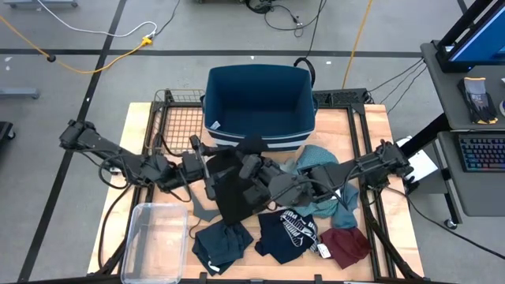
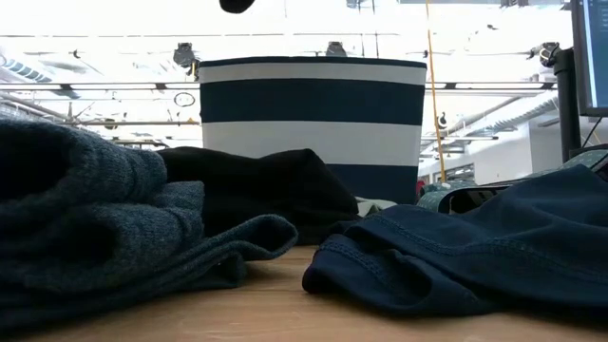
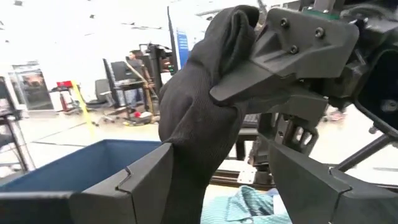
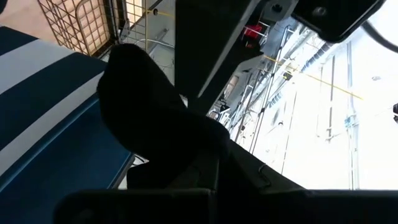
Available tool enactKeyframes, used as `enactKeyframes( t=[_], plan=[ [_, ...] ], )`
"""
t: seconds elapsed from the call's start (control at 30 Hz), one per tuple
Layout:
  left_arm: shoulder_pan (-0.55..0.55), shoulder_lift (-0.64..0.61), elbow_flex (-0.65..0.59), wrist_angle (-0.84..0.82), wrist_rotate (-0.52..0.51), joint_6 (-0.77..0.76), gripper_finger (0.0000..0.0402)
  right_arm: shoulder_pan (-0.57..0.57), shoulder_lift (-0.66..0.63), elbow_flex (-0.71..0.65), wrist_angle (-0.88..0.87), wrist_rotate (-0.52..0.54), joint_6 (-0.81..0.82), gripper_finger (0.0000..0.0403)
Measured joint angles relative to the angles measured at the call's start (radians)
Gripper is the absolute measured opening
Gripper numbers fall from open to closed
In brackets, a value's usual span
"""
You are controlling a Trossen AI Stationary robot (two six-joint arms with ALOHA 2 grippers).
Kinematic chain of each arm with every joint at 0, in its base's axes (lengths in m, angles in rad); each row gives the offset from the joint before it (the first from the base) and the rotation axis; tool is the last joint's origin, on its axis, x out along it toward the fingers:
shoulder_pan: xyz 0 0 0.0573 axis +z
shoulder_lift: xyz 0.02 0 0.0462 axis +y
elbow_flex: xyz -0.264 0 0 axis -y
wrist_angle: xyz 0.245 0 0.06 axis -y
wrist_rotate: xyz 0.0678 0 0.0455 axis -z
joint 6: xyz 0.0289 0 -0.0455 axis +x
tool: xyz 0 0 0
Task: Pick & Place Cloths
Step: Put the black sock into the transparent container
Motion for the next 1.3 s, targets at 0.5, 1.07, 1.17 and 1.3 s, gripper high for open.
enactKeyframes(
  t=[0.5, 1.07, 1.17, 1.3],
  plan=[
    [0.025, 0.061, -0.001, 0.104, -0.035, 0.136, 0.0266, -0.009, -0.001, 0.0, -0.05, -0.104, 0.101, 0.0004],
    [0.056, 0.059, -0.001, 0.046, -0.018, 0.101, 0.0014, -0.009, -0.001, 0.0, -0.052, -0.176, 0.286, 0.0005],
    [0.056, 0.058, -0.001, 0.049, -0.021, 0.082, 0.001, -0.009, -0.001, 0.0, -0.048, -0.143, 0.435, 0.0016],
    [0.055, 0.058, -0.001, 0.043, -0.048, 0.078, 0.0005, -0.006, -0.001, 0.0, -0.05, -0.065, 0.5, 0.0047]
  ],
)
